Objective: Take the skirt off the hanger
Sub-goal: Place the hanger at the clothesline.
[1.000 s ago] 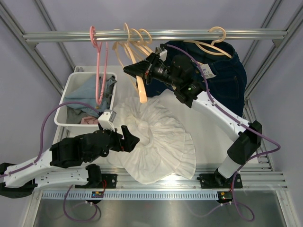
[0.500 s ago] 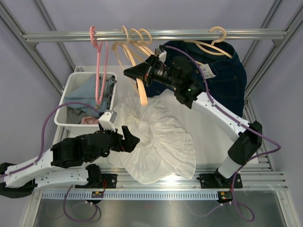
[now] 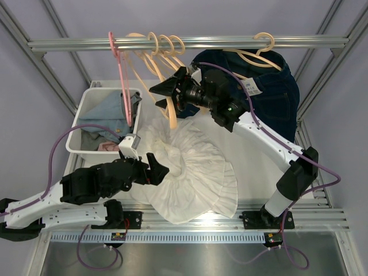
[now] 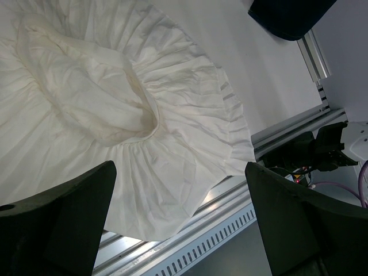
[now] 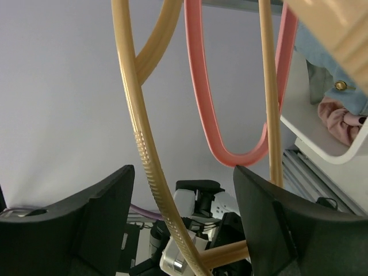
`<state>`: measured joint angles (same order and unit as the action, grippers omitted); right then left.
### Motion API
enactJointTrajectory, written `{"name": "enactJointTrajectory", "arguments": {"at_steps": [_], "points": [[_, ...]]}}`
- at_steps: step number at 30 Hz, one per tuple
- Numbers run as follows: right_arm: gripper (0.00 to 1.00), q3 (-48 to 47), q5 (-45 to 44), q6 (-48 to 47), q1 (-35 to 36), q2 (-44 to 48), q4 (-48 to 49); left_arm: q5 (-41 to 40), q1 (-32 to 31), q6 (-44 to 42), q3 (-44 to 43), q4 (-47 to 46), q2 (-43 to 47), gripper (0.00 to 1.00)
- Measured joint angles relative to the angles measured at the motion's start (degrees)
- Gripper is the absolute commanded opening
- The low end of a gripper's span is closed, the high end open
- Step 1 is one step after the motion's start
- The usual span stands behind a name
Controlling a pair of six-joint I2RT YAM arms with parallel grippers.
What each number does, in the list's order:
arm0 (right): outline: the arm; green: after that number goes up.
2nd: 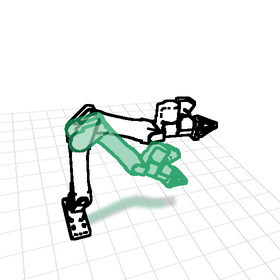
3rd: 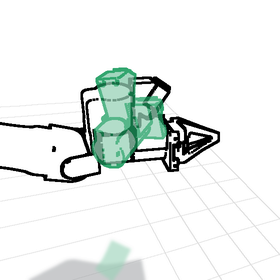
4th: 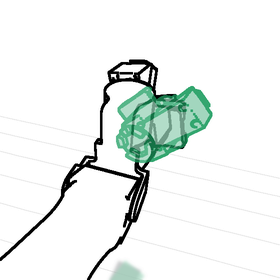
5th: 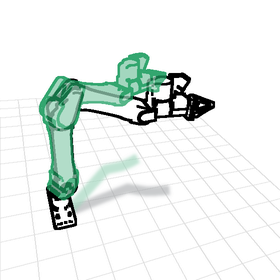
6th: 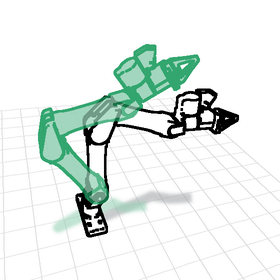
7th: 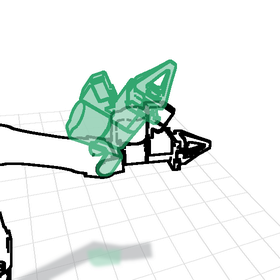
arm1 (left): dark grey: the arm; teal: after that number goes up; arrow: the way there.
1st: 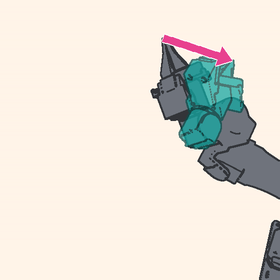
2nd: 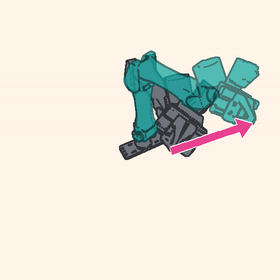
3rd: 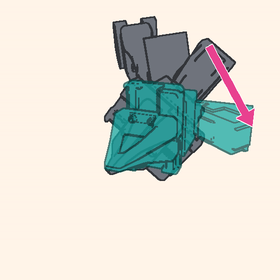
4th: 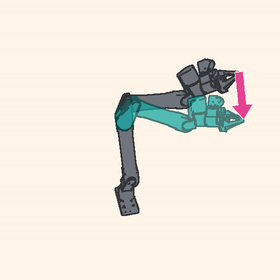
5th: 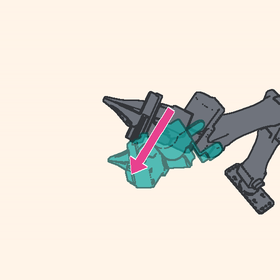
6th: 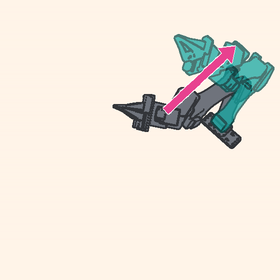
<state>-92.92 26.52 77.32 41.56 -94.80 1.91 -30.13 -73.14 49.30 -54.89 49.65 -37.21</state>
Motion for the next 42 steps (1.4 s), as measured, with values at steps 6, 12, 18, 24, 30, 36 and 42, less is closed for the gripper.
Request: {"name": "enactJointTrajectory", "arguments": {"at_steps": [6, 12, 18, 24, 30, 36, 42], "points": [[0.86, -2.97, -1.44, -6.16, -0.04, 0.00, -6.62, 0.02, 0.00, 0.00, 0.33, -0.11, 0.00, 0.99], [0.87, -7.74, -5.09, -16.83, -0.07, 0.39, -17.03, 0.00, 0.00, 0.00, 0.85, -0.44, -1.01, 0.99], [0.90, -9.60, -11.61, -27.36, -0.09, 2.95, -24.13, 0.00, 0.00, 0.02, 0.35, 0.37, -7.39, 0.99], [0.99, -11.39, -17.40, -36.57, 0.04, 4.33, -29.07, -0.07, 0.00, 0.28, -1.81, 2.23, -15.56, 0.99], [0.99, -13.55, -21.81, -43.54, 0.87, 4.31, -33.46, 0.17, 0.00, 0.68, -2.29, 3.91, -19.15, 0.99], [1.00, -15.50, -24.68, -49.62, 1.42, 3.87, -36.65, 1.99, 0.00, -0.04, -2.29, 2.56, -19.58, 0.99], [0.99, -14.75, -26.49, -56.89, 1.42, 2.34, -41.35, 4.20, 0.00, -1.57, -2.29, -0.24, -19.58, 0.99]]}}
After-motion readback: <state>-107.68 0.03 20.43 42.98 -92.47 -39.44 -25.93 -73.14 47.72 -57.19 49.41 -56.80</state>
